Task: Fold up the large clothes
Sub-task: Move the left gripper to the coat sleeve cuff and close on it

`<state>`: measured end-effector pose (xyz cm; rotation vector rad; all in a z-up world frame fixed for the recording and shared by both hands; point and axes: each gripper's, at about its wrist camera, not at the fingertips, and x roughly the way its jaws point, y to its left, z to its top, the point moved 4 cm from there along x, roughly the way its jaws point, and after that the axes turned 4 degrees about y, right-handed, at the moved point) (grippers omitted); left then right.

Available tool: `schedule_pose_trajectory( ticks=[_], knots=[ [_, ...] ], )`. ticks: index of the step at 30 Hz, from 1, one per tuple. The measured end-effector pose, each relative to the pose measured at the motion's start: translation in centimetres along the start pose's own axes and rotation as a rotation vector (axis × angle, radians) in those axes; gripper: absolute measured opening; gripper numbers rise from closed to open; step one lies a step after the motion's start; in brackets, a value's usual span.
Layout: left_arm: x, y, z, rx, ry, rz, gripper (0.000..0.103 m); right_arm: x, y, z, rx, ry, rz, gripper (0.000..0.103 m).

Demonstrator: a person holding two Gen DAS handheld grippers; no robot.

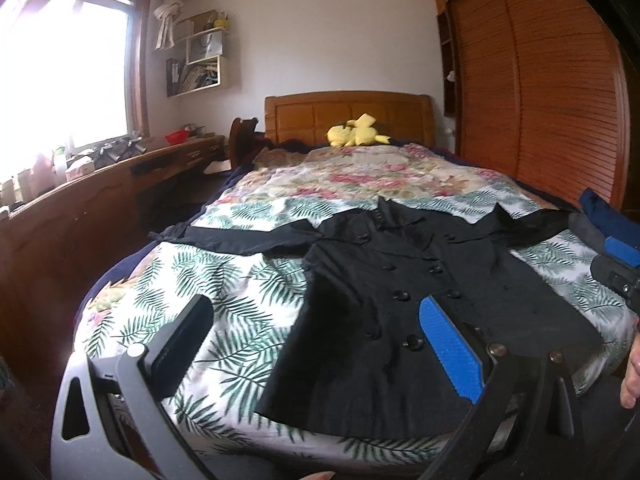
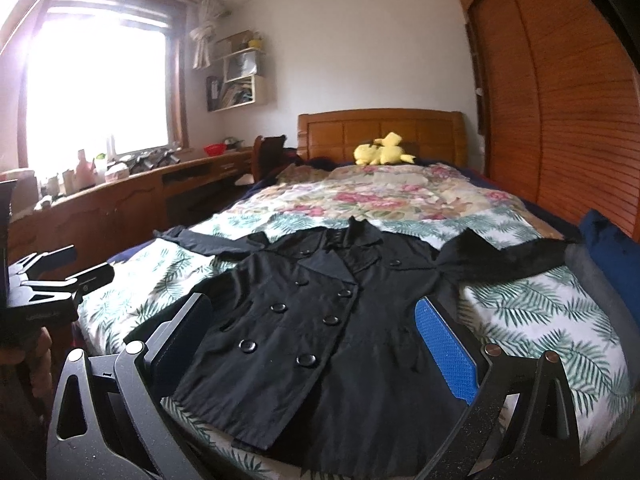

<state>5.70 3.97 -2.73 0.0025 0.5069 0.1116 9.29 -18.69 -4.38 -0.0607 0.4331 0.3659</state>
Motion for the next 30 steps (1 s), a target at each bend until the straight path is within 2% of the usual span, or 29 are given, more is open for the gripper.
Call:
schedule_pose_trajectory(
  ticks=[14, 22, 30],
  knots=[
    [6.6, 4.4, -1.0, -0.005, 0.107, 0.084, 0.103, 9.4, 1.4, 0.6, -0.034, 0.060, 0.104, 0.103],
    [10.7, 7.0, 0.0, -0.021, 0.160, 0.107, 0.103, 16.1, 2.2, 1.8, -0.069, 0.110, 0.164, 0.103],
    [15.8, 9.3, 1.2, -0.044, 0.208, 0.142, 0.103, 22.7, 3.9, 2.5, -0.176, 0.165, 0.189, 0.103]
  ],
)
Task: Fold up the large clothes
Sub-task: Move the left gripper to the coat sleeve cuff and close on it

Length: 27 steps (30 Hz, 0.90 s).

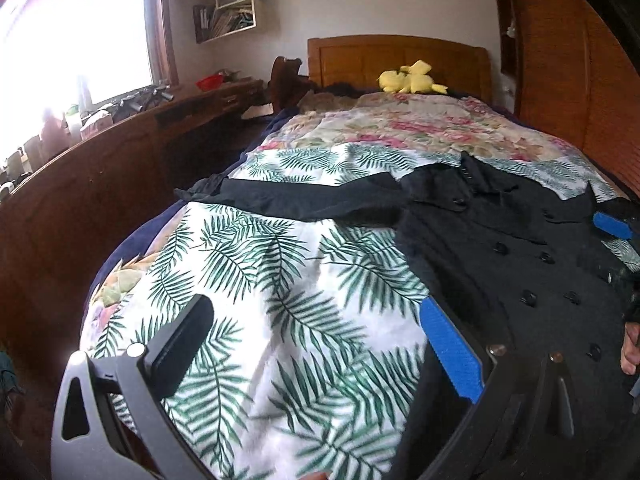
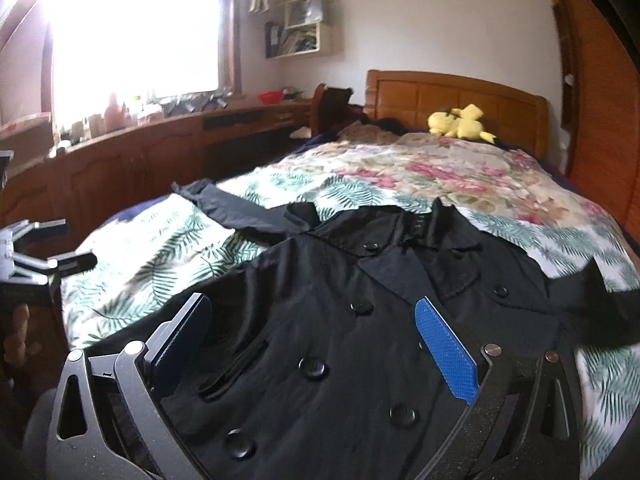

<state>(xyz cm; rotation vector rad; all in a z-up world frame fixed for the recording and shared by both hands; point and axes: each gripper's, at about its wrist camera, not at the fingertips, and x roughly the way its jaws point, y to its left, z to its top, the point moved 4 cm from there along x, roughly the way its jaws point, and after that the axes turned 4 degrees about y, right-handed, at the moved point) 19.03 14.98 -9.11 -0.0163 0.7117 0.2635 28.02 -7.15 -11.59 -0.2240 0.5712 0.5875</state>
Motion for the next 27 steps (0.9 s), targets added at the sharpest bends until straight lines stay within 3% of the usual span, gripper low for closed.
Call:
schedule_pose_trajectory(
  ticks=[6, 9, 15, 21, 25, 27],
  knots=[
    [4.3, 0.3, 1.8, -0.003, 0.032, 0.002, 0.103, 4.4, -0.2, -2.5, -0.022, 0.075, 0.014, 0.103],
    [6.6, 0.3, 2.8, -0.015, 0.042, -0.038, 0.103, 6.1, -0.7, -3.9, 0.006, 0.135, 0.037, 0.103],
    [12.0, 1.1, 5.5, -0.078, 0.068, -0.114, 0.103, 6.1, -1.1, -4.2, 0.037, 0.131, 0.046, 0.103],
    [17.4, 2.7, 8.2, -0.115, 0.104, -0.125, 0.103, 6.1, -1.1, -4.3, 0.033, 0.128, 0.033, 0.103],
    [21.0, 4.9, 9.6, -0.212, 0.157, -0.174, 0.103, 6.3, -1.2, -4.3, 0.039, 0.131, 0.034, 0.103],
    [22.8, 6.1, 10.0, -0.264, 0.180, -0.189, 0.097, 6.4, -1.3, -4.4, 0.043, 0.131, 0.035, 0.103]
  ],
)
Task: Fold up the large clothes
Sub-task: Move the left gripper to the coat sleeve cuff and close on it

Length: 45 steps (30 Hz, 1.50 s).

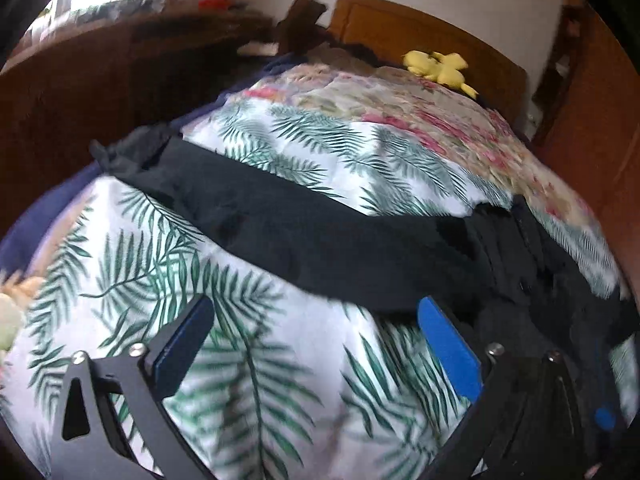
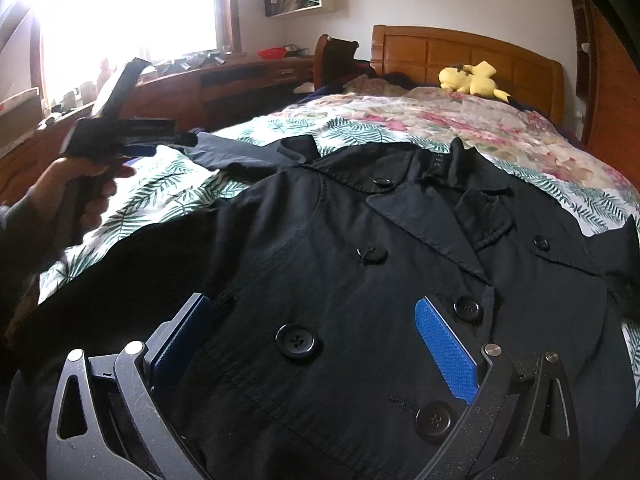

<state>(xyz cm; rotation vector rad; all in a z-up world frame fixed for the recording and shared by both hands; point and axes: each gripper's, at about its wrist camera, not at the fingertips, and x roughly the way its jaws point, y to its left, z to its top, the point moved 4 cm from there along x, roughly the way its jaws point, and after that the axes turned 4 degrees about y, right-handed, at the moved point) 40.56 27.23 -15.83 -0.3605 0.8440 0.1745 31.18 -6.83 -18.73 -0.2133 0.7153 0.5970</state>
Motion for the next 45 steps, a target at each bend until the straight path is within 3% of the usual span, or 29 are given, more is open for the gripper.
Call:
schedule_pose_trajectory(
  ticks=[4, 11, 14, 18, 21, 23, 26, 32, 36, 41, 45],
  knots=[
    [2.9, 2.5, 1.5, -0.080, 0.043, 0.013, 0.086, 0.1, 0.1, 0.0, -0.007, 0.002, -0.002, 0.103],
    [5.6, 4.7, 2.9, -0.135, 0.070, 0.048, 0.068, 0.2, 0.6, -0.1, -0.029, 0.001, -0.010, 0.103],
    [6.5, 5.5, 3.5, -0.154, 0.058, 0.100, 0.064, 0.2, 0.5, -0.1, -0.028, 0.002, -0.009, 0.103],
    [7.7, 5.9, 4.1, -0.174, 0.065, 0.097, 0.058, 0.3, 0.5, -0.1, -0.025, 0.004, -0.007, 0.103],
    [8.4, 6.4, 4.7, -0.188, 0.070, 0.102, 0.039, 0.2, 0.6, -0.1, -0.022, 0.004, -0.005, 0.103],
    [8.8, 6.8, 4.7, -0.200, 0.080, 0.139, 0.014, 0.2, 0.5, -0.1, -0.020, 0.005, -0.003, 0.103],
    [8.1, 6.1, 4.9, -0.170, 0.071, 0.180, 0.002, 0.3, 0.5, -0.2, -0.021, 0.007, -0.003, 0.103],
    [2.5, 1.5, 6.5, -0.051, -0.035, 0.177, 0.000, 0.0, 0.2, -0.2, -0.009, -0.007, -0.005, 0.103],
    [-2.9, -4.8, 7.1, 0.059, -0.099, 0.090, 0.000, -0.6, 0.2, 0.0, -0.008, -0.031, -0.016, 0.103],
    [-8.2, -10.2, 6.7, 0.126, -0.130, -0.002, 0.000, -2.5, 0.3, -0.3, -0.026, -0.054, -0.065, 0.103],
    [-10.0, -10.5, 6.7, 0.125, -0.133, -0.009, 0.000, -4.3, 0.7, -0.9, -0.031, -0.065, -0.069, 0.103]
  ],
)
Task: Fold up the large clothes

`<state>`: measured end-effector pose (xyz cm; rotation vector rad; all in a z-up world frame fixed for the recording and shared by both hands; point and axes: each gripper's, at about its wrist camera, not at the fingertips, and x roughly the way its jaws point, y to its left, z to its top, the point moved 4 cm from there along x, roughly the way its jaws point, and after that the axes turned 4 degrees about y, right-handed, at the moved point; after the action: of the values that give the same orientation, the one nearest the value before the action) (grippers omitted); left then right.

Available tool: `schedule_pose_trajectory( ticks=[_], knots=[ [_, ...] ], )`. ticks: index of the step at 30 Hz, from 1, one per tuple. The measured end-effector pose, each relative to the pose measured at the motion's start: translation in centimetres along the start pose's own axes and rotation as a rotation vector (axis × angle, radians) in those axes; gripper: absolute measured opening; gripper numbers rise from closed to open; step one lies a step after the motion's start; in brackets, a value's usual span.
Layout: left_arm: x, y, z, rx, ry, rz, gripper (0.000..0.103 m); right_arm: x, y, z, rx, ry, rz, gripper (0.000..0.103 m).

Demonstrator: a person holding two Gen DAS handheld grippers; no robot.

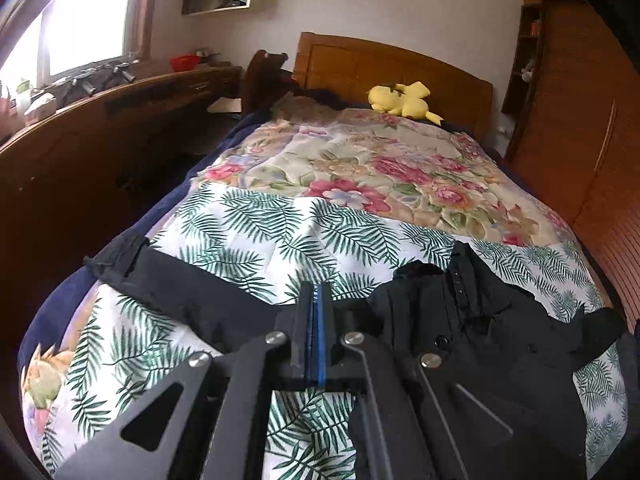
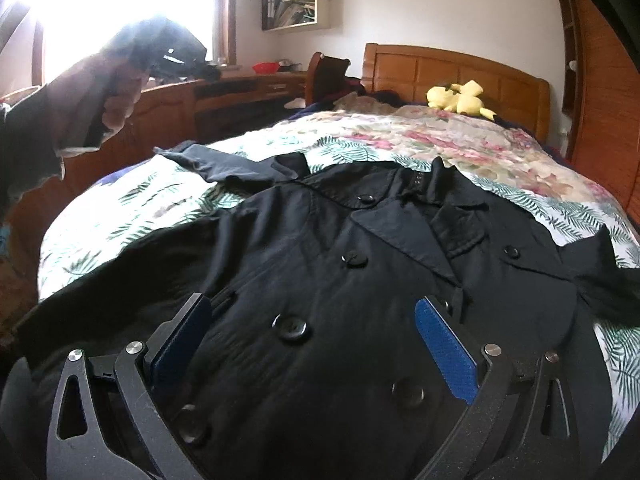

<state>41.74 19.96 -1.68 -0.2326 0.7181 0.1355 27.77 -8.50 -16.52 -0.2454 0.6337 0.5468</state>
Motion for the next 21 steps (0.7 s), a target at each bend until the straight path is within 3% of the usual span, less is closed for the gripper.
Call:
schedule_pose_trajectory(
  ticks=[6, 10, 16, 21],
  knots=[
    [2.8, 3.7, -2.0, -0.039, 0.085, 0.031, 0.009, -0.5, 0.3, -0.7, -0.028, 0.009, -0.018, 0.103],
    [6.5, 6.7, -3.9, -0.084, 0.160, 0.045, 0.025, 0.0, -0.3, -0.8, -0.001, 0.026, -0.001, 0.103],
    [11.9, 11.0, -6.6, -0.135, 0.244, 0.101, 0.028, 0.5, -1.1, -0.8, 0.037, 0.045, 0.019, 0.103],
    [14.9, 14.0, -7.8, -0.217, 0.279, 0.103, 0.029, 0.9, -1.6, -0.7, 0.056, 0.055, 0.028, 0.103]
  ],
)
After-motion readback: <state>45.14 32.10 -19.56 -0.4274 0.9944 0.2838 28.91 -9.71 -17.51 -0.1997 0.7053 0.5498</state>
